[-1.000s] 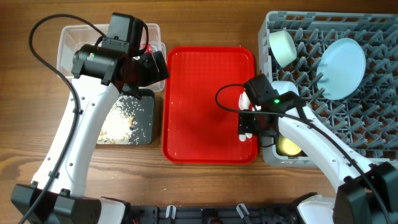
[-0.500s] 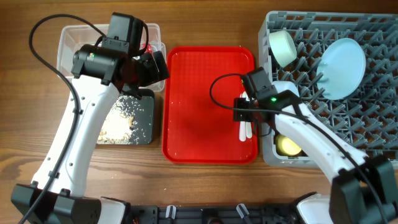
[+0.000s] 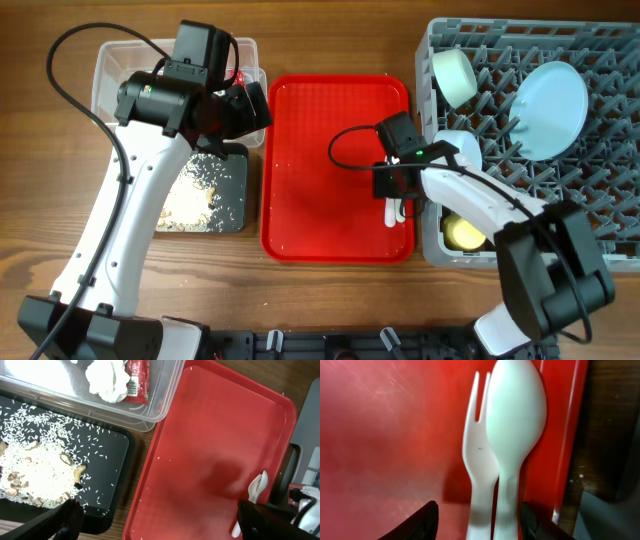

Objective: Sort waste into correct bins and load items into the dishwasher rack
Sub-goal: 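Move right gripper to the white spoon and fork on red tray, then close right gripper on the white spoon and fork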

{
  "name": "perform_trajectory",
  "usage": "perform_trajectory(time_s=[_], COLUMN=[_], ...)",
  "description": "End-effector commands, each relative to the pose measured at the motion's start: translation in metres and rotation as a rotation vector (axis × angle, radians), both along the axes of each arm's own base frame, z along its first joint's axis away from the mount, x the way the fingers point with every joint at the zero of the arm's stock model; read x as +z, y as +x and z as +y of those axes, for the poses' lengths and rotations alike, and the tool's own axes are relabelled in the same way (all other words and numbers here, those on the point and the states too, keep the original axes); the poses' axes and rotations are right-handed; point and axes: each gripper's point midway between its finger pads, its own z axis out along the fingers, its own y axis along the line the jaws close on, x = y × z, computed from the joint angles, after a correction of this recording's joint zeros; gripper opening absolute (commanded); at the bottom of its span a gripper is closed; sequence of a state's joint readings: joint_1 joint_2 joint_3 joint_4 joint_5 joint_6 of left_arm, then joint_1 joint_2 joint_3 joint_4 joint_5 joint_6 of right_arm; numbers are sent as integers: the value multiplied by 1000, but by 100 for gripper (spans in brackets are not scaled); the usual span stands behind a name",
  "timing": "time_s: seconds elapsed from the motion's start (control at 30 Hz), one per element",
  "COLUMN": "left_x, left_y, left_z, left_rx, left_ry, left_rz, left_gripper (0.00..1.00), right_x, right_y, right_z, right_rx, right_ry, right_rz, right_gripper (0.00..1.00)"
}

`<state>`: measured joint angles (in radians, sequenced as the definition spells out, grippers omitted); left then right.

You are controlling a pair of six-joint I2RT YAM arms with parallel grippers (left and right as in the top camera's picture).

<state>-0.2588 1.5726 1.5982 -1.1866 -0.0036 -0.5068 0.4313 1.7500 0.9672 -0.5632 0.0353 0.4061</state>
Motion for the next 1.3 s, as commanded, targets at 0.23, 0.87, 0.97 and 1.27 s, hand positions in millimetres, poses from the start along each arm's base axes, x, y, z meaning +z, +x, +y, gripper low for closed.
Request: perform_trajectory(time_s=[0.23, 0.87, 0.97, 1.27], left_x=[6, 6, 6, 6], left_y=[2, 2, 2, 2], left_z=[4, 4, 4, 4], left_rx=[6, 7, 7, 7], left_ry=[12, 12, 12, 12], left_rz=[-21, -21, -21, -21], left_gripper=[100, 100, 100, 100], right_x=[-27, -21, -14, 49], right_y=[-8, -11, -7, 11], right_z=[-6, 1, 3, 10], right_rx=[4, 19, 19, 36], right_ry=[-47, -13, -12, 15], right_rz=[70, 100, 98, 18], right_gripper=[40, 4, 4, 4])
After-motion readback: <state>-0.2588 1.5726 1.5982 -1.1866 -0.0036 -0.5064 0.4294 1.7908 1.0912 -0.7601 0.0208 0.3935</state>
